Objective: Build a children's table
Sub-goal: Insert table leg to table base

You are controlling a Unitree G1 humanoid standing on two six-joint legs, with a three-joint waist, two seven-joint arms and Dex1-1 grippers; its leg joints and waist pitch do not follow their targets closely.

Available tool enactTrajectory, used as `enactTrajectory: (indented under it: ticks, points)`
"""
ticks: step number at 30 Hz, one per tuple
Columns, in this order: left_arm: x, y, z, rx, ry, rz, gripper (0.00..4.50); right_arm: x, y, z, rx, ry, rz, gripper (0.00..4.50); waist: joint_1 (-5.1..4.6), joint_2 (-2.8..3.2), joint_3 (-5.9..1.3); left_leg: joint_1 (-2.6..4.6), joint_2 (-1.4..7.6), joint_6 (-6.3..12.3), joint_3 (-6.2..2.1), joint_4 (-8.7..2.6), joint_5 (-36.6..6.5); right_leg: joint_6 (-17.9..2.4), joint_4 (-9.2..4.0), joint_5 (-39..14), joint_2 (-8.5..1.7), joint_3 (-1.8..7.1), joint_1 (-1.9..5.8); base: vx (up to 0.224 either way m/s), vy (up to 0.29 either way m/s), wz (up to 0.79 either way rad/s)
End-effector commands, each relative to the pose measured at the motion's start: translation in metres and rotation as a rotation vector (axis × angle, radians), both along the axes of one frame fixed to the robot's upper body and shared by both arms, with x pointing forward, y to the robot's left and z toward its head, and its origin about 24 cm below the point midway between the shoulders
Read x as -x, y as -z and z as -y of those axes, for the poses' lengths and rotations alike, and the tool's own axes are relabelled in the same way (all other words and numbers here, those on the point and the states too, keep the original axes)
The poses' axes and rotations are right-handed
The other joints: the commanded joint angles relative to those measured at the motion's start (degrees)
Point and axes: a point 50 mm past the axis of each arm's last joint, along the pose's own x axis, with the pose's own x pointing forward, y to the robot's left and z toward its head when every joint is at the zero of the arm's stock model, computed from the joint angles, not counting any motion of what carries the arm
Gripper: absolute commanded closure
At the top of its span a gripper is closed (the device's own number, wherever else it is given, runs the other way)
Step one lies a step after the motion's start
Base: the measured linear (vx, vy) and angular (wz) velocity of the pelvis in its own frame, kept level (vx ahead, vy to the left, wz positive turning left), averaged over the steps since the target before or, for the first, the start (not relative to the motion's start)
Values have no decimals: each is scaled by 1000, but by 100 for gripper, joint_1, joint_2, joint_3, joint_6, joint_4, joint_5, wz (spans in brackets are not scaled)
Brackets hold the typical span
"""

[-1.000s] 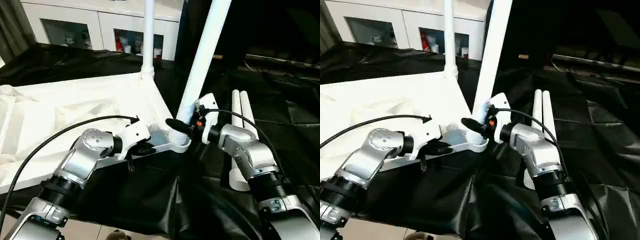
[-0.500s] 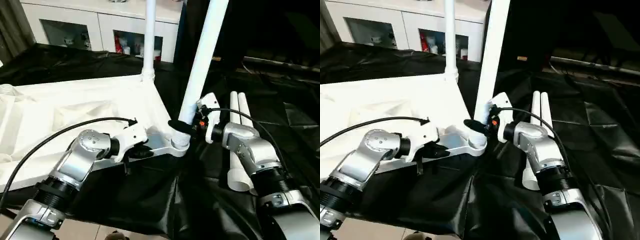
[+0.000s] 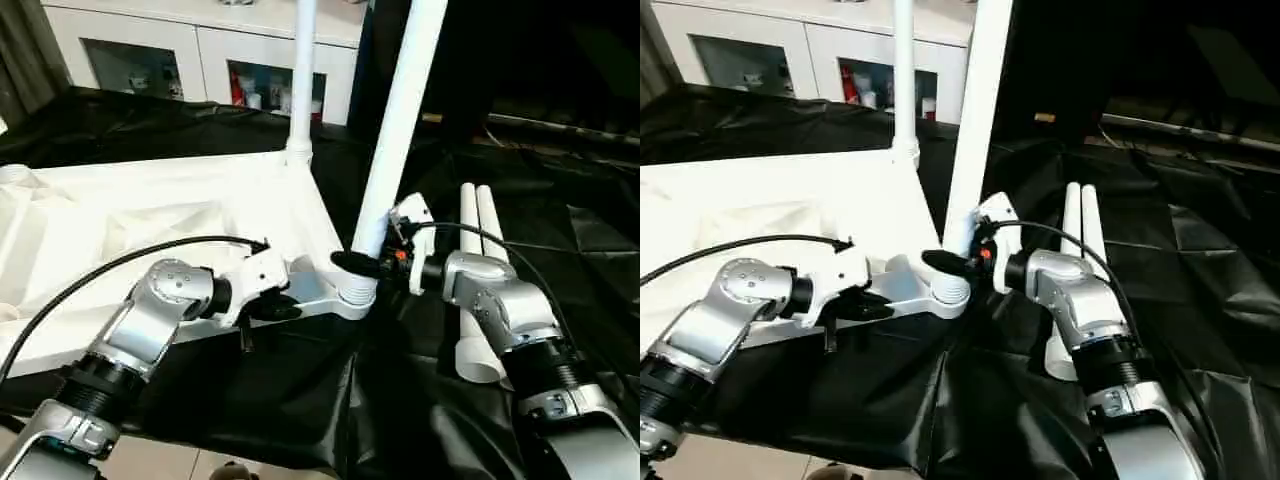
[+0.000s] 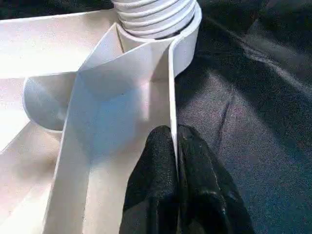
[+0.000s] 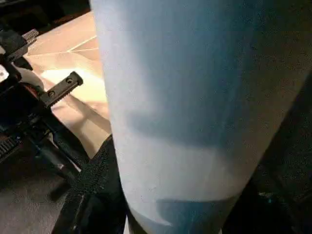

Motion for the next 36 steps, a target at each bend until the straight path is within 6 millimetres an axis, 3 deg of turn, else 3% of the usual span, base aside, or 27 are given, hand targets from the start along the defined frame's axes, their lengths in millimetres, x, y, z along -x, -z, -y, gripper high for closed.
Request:
enactTrajectory:
  ticks: [1,11,14,17,21,27,28,30,33,34,35,36]
  points:
    - [1,-3,1,-14,36,7,450,-3,6,8,10,63,-22,259,7,80,-387,74,218,-123,-62,-473,-1299,-1133,-423,-1358,-417,281,270,0,0,0]
    - [-2,-4,0,-14,31,17,450,9,34,24,-77,217,-73,259,14,90,-386,81,227,-145,-71,-486,-1437,-1099,-446,-1492,-426,280,256,0,0,0]
    - [-3,-4,-1,-17,30,18,450,10,36,24,-100,252,-58,259,13,143,-378,98,224,-176,-81,-498,-1571,-1092,-464,-1621,-420,280,244,0,0,0]
    - [-5,-5,-2,-19,27,23,450,14,43,28,-125,323,-40,259,6,151,-364,99,224,-220,-94,-516,-1811,-1033,-503,-1853,-431,279,230,0,0,0]
    - [-7,-6,-2,-22,30,25,450,21,46,23,-103,310,-9,259,-1,164,-357,116,225,-245,-114,-530,-2026,-972,-531,-2111,-431,276,221,0,0,0]
    - [-7,-5,-3,-31,32,27,450,29,48,13,10,200,58,259,20,163,-362,97,228,-209,-105,-536,-1836,-1019,-496,-1792,-417,287,234,0,0,0]
    - [-7,-5,-3,-31,32,28,450,29,48,13,10,197,58,259,21,116,-362,90,228,-189,-99,-535,-1826,-1018,-501,-1800,-421,285,238,0,0,0]
    - [-7,-5,-3,-32,33,27,450,30,48,11,22,177,63,259,27,142,-356,87,230,-181,-102,-539,-1800,-1020,-496,-1812,-424,287,239,0,0,0]
    - [-4,-4,-5,-37,36,24,450,31,48,3,75,78,51,259,31,82,-343,91,231,-165,-106,-542,-1867,-959,-516,-2102,-439,284,230,0,0,0]
    - [-4,-4,-5,-37,36,24,450,31,48,3,75,77,50,259,27,99,-339,94,232,-164,-109,-540,-1901,-953,-519,-2159,-442,287,221,0,0,0]
    - [-3,-4,-5,-39,38,23,450,30,49,1,91,41,42,259,30,80,-333,93,233,-154,-111,-543,-1923,-910,-531,-2288,-444,291,214,0,0,0]
    - [-2,-3,-6,-40,40,23,450,30,49,0,97,26,43,259,8,-5,-331,77,236,-135,-108,-549,-1906,-876,-541,-2350,-445,286,223,0,0,0]
